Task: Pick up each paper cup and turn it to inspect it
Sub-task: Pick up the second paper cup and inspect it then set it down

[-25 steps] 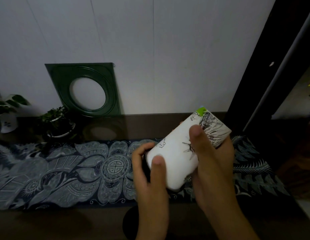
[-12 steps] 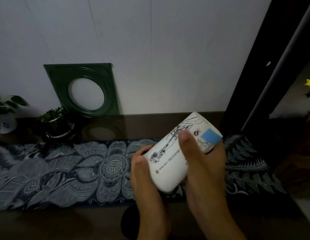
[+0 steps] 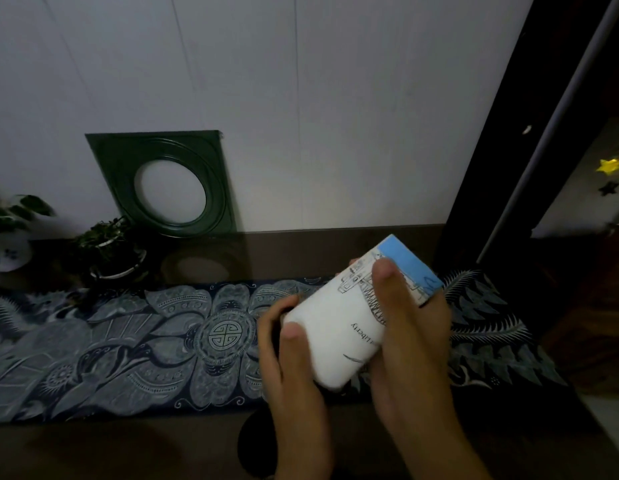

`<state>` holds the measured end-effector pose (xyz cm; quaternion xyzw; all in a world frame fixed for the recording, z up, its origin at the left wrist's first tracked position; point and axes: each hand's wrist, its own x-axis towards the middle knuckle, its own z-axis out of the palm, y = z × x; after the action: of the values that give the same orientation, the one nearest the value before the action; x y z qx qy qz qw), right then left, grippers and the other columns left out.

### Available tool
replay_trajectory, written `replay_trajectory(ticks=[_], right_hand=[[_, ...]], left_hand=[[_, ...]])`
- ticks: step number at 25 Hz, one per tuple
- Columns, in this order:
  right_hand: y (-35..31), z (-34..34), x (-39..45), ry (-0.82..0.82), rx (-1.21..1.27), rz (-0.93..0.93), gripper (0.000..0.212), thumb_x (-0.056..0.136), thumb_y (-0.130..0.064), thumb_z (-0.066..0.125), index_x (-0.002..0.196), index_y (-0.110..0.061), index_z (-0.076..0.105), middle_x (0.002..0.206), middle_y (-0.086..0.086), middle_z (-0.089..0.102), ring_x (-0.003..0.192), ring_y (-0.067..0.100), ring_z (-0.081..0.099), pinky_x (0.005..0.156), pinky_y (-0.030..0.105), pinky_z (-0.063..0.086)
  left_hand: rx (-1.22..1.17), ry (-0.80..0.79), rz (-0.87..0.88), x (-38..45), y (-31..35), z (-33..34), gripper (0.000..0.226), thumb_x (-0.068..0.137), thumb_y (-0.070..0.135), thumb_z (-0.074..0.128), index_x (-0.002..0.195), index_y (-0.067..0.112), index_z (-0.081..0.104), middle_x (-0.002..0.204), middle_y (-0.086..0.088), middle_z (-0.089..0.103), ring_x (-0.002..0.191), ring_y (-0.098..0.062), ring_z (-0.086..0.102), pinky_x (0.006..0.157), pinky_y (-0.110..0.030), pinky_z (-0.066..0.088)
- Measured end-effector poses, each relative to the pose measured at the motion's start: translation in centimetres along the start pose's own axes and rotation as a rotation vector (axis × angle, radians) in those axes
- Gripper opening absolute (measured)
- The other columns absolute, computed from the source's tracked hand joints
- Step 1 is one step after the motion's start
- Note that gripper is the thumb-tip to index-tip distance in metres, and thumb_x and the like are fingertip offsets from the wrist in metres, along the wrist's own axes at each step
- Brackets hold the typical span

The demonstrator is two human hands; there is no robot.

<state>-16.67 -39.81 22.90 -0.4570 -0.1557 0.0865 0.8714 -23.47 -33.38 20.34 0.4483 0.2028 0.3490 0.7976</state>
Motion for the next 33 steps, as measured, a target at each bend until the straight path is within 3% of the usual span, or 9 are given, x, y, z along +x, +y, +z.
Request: replay_trajectory(ticks=[8,12,15,17,21,25,27,30,33], right_hand=[[-2.0,-2.4,1.2,-0.437,-0.200,-0.090,0.067,0.062,-0.053,0.086,0.117,-0.024,0.061,0.110,0.011,0.072,0.102,0.035,0.070,0.081,0.049,0.058],[-1.5,-2.0,0.4,-0.158,-0.003,0.005,0.087,0.056,-0.052,0.090,0.122,-0.006,0.056,0.105,0.016,0.074,0.097,0.037,0.071,0.081,0.053,0.058],[-1.1,-2.1,0.2,0.115,0.091,0.105,0.085,0.050,-0.054,0.089,0.119,-0.014,0.058,0.100,0.012,0.077,0.089,0.031,0.076,0.065,0.043,0.062],[-1.0,-3.0,0.4,0.170,0.039,0.129,0.072,0.056,-0.055,0.085,0.116,-0.023,0.060,0.095,0.006,0.078,0.081,0.024,0.077,0.059,0.036,0.061],[-0.2,-6.6,0.6,0.006,-0.381,0.038,0.073,0.076,-0.051,0.067,0.141,-0.046,0.034,0.129,-0.010,0.059,0.103,0.004,0.068,0.073,0.023,0.059],[2.2,-11.6,-0.9,-0.410,-0.873,0.015,0.083,0.087,-0.032,0.072,0.141,-0.062,0.018,0.157,-0.031,-0.016,0.137,-0.023,0.003,0.095,-0.004,0.029],[3.6,-13.9,-1.3,-0.497,-0.951,0.129,0.088,0.089,-0.031,0.071,0.141,-0.062,0.007,0.153,-0.032,-0.028,0.143,-0.012,-0.008,0.112,0.015,0.029],[5.3,-17.0,-1.0,-0.407,-0.852,0.262,0.067,0.090,-0.050,0.053,0.144,-0.054,0.012,0.162,-0.019,-0.003,0.148,0.002,0.004,0.118,0.033,0.024],[7.4,-19.9,-1.1,-0.313,-0.606,0.512,0.057,0.088,-0.057,0.045,0.143,-0.050,0.029,0.155,-0.013,0.034,0.137,-0.006,0.035,0.104,0.014,0.038]], left_hand=[[-0.351,-0.337,-0.825,-0.1,0.9,-1.0,0.075,0.078,0.067,0.054,0.109,0.003,0.078,0.096,-0.030,0.075,0.073,-0.040,0.074,0.054,-0.041,0.062],[-0.124,-0.082,-0.217,-0.6,-1.0,0.5,0.053,0.071,0.056,0.065,0.110,0.022,0.073,0.113,-0.011,0.078,0.101,-0.041,0.073,0.082,-0.066,0.057],[0.241,-0.085,0.435,-1.7,-2.2,1.8,0.042,0.078,0.036,0.063,0.119,0.028,0.058,0.114,0.028,0.068,0.101,0.001,0.069,0.074,-0.016,0.057],[0.337,-0.105,0.566,-1.9,-3.7,2.0,0.041,0.081,0.028,0.063,0.120,0.020,0.053,0.116,0.034,0.062,0.104,0.010,0.062,0.076,-0.004,0.049],[0.194,0.128,0.247,-0.9,-6.6,2.7,0.019,0.077,0.040,0.068,0.096,0.040,0.066,0.099,0.020,0.075,0.084,0.004,0.071,0.067,-0.017,0.056],[0.036,0.297,-0.207,0.6,-9.5,2.5,0.007,0.097,0.025,0.064,0.092,0.030,0.066,0.097,-0.011,0.073,0.068,-0.015,0.074,0.056,-0.035,0.058],[0.058,0.262,-0.253,0.5,-11.0,2.2,0.008,0.099,0.023,0.061,0.093,0.026,0.066,0.095,-0.011,0.071,0.063,-0.010,0.074,0.049,-0.027,0.057],[0.196,0.146,-0.305,-0.3,-13.5,1.0,0.023,0.096,0.026,0.059,0.083,0.037,0.075,0.086,0.004,0.076,0.068,-0.003,0.075,0.048,-0.022,0.056],[0.247,0.090,-0.386,-1.0,-15.5,-1.4,0.018,0.090,0.038,0.062,0.091,0.035,0.079,0.100,0.001,0.078,0.092,-0.016,0.077,0.058,-0.034,0.061]])
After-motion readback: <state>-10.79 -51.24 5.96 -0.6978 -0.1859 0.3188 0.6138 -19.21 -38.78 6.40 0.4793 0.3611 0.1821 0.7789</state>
